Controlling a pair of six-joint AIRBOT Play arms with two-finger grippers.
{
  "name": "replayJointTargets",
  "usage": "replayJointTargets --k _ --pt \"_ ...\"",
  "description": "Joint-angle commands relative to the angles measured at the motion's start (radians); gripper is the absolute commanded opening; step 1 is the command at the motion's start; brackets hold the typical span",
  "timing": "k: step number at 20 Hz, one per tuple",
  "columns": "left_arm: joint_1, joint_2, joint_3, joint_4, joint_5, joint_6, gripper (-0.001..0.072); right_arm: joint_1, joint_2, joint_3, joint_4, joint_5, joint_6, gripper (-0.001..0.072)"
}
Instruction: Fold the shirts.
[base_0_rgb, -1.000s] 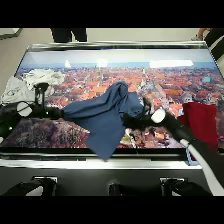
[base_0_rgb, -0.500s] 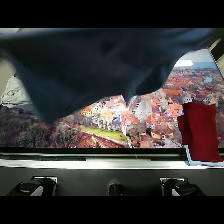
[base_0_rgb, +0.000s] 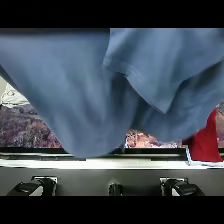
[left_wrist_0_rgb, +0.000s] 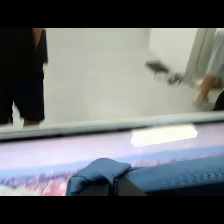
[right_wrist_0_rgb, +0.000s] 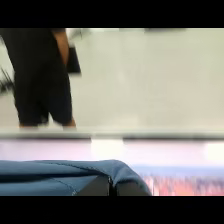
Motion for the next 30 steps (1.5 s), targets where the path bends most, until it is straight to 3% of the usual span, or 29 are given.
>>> replayJointTargets --k 1,4,8,11,16,17,18,19,21,24,27,30 --pt "0.001 -0.164 -0.095 0.051 0.014 0.069 0.0032 -0.001 -0.206 -0.012 -0.078 0.169 0.011 0.0045" --pt "0.001 -0.389 -0.192 0.051 0.155 0.072 0.0032 -0.002 -0.47 -0.087 -0.097 0.071 0.053 0.0046" --pt "0.001 -0.68 -0.195 0.002 0.253 0.072 0.0032 -0.002 -0.778 -0.089 -0.072 -0.135 0.215 0.0047" --pt "0.001 -0.806 -0.195 -0.025 0.236 0.067 0.0033 -0.002 -0.884 -0.089 0.02 -0.216 0.3 0.0047" --pt "0.001 -0.865 -0.195 -0.144 0.158 0.068 0.0039 -0.001 -0.956 -0.089 0.175 -0.235 0.31 0.0048" --pt "0.003 -0.862 -0.189 -0.144 0.131 0.068 0.0145 -0.001 -0.949 -0.088 0.186 -0.23 0.314 0.009" --pt "0.013 -0.86 -0.17 -0.143 0.084 0.068 0.0342 -0.011 -0.931 -0.085 0.199 -0.22 0.314 0.0283" --pt "0.034 -0.858 -0.136 -0.14 0.012 0.068 0.0506 -0.03 -0.905 -0.077 0.22 -0.192 0.303 0.0422" --pt "0.109 -0.844 -0.08 -0.14 -0.158 0.068 0.0507 -0.109 -0.84 -0.058 0.26 -0.07 0.187 0.0459" --pt "0.25 -0.785 -0.166 -0.143 -0.364 0.053 0.0504 -0.274 -0.798 -0.066 0.291 0.282 0.044 0.0459" --pt "0.365 -0.661 -0.524 -0.167 -0.324 0.097 0.0501 -0.362 -0.798 -0.211 0.32 0.467 -0.035 0.0458" --pt "0.446 -0.58 -0.839 -0.334 -0.167 0.208 0.0495 -0.354 -0.798 -0.335 0.359 0.458 -0.071 0.0458"
